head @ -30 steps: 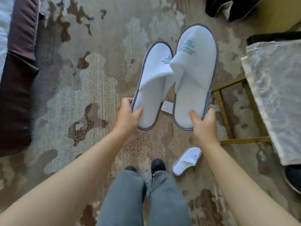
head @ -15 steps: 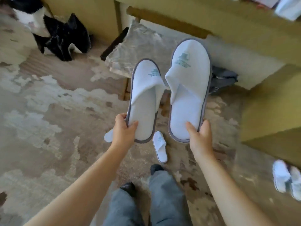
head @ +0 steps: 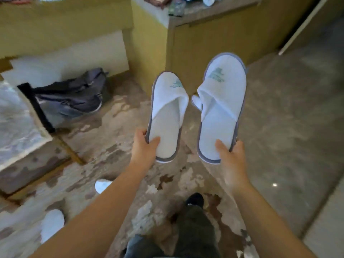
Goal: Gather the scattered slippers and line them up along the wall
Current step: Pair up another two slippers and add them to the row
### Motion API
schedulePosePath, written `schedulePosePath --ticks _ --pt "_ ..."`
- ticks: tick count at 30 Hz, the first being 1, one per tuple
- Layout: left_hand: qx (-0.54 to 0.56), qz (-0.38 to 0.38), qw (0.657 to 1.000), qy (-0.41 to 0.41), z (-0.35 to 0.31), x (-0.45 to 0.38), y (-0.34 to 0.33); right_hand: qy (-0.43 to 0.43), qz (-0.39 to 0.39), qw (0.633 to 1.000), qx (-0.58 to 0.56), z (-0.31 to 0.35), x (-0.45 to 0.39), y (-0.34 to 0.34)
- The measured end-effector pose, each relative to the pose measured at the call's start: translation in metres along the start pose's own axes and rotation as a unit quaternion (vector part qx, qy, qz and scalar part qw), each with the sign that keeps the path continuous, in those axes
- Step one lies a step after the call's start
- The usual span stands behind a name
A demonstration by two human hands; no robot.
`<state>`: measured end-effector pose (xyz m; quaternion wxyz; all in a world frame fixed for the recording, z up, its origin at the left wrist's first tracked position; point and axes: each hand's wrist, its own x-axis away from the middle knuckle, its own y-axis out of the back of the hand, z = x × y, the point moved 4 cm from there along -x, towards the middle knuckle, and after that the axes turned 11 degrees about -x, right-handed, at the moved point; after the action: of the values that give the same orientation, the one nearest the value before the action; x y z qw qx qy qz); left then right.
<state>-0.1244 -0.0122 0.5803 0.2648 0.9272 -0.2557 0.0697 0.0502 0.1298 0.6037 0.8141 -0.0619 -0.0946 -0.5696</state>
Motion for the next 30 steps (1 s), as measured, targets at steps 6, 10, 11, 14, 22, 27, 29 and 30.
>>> schedulePosePath --ticks 6,10,11,14,22,27,29,30 --pt "0.015 0.086 0.995 -0.054 -0.098 -0.04 -0.146 0.042 -0.113 0.993 0.0 0.03 -0.112 0.109" --pt "0.016 0.132 0.988 -0.082 -0.166 -0.058 -0.233 0.058 -0.149 0.987 0.01 0.056 -0.175 0.171" --pt "0.019 0.142 0.986 -0.084 -0.181 -0.063 -0.252 0.06 -0.159 0.985 0.007 0.059 -0.189 0.184" --pt "0.028 0.178 0.98 -0.083 -0.215 -0.081 -0.307 0.058 -0.189 0.98 -0.012 0.063 -0.234 0.213" --pt "0.005 0.213 0.973 -0.089 -0.306 -0.184 -0.447 0.042 -0.251 0.967 -0.023 0.081 -0.402 0.262" --pt "-0.017 0.227 0.968 -0.109 -0.4 -0.26 -0.531 0.024 -0.301 0.952 -0.051 0.119 -0.506 0.297" --pt "-0.025 0.233 0.965 -0.118 -0.431 -0.281 -0.568 0.018 -0.314 0.947 -0.057 0.131 -0.54 0.316" --pt "-0.028 0.239 0.963 -0.119 -0.444 -0.29 -0.588 0.016 -0.318 0.947 -0.054 0.136 -0.558 0.326"
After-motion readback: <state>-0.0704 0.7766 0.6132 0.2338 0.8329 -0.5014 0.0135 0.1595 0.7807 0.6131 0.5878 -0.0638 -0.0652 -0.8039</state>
